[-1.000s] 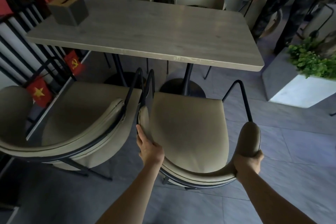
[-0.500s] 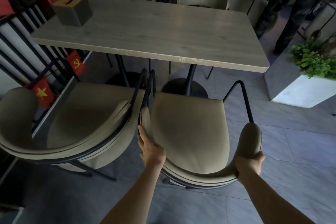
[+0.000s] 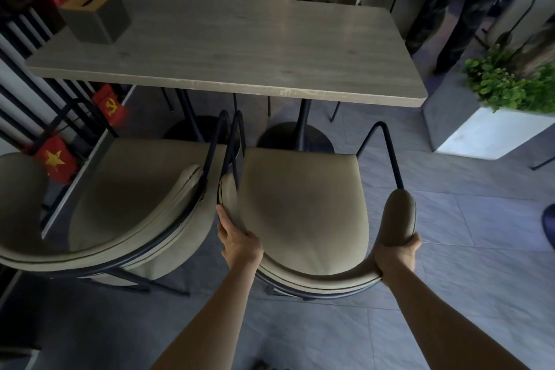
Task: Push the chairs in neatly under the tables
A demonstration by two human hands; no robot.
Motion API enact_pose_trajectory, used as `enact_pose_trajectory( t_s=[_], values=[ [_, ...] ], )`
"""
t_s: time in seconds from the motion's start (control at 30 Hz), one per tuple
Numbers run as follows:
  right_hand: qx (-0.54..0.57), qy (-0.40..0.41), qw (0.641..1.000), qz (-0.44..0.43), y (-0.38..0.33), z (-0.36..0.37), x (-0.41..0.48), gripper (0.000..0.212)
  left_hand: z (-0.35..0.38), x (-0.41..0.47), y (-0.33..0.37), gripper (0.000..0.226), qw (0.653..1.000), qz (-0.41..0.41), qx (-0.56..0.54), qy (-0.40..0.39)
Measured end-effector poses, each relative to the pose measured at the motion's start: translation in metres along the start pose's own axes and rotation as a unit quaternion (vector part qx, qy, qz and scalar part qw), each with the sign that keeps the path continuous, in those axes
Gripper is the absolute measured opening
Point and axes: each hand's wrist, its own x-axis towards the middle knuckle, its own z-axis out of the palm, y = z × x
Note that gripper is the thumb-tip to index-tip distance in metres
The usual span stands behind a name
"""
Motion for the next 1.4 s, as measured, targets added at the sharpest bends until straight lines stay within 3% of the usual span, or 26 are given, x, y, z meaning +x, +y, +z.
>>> enact_pose_trajectory(
  t_s=[0.17,0.33,0.53,0.8,1.03,1.13,1.27,1.4],
  values=[
    [-0.135,-0.005,0.985,-0.107,0.001,-0.003,-0.005,0.097,-0.008,-0.004,-0.002,0.093,0.989,0.029,0.144,0.005],
    [-0.253,-0.014,0.949,-0.186,-0.016,-0.011,-0.012,0.085,0.002,-0.02,0.028,0.101,0.975,0.08,0.206,0.015],
    [-0.24,-0.069,0.924,-0.288,-0.059,-0.04,-0.012,0.08,0.062,-0.059,0.092,0.092,0.985,0.088,0.137,-0.063],
    [-0.119,-0.158,0.926,-0.322,-0.114,-0.124,0.049,0.067,0.168,-0.111,0.194,0.071,0.983,0.094,0.022,-0.158],
    [-0.092,-0.178,0.925,-0.322,-0.177,-0.215,0.156,0.055,0.243,-0.107,0.307,0.06,0.983,0.084,-0.145,-0.08],
    [-0.081,-0.169,0.919,-0.348,-0.221,-0.238,0.195,0.052,0.268,-0.107,0.345,0.056,0.979,0.112,-0.161,-0.05],
    [-0.034,-0.21,0.91,-0.356,-0.281,-0.238,0.235,0.05,0.292,-0.091,0.382,0.049,0.974,0.11,-0.196,-0.015],
    [-0.055,-0.261,0.892,-0.364,-0.343,-0.207,0.273,0.05,0.304,-0.056,0.413,0.052,0.975,0.071,-0.206,0.032]
  ],
)
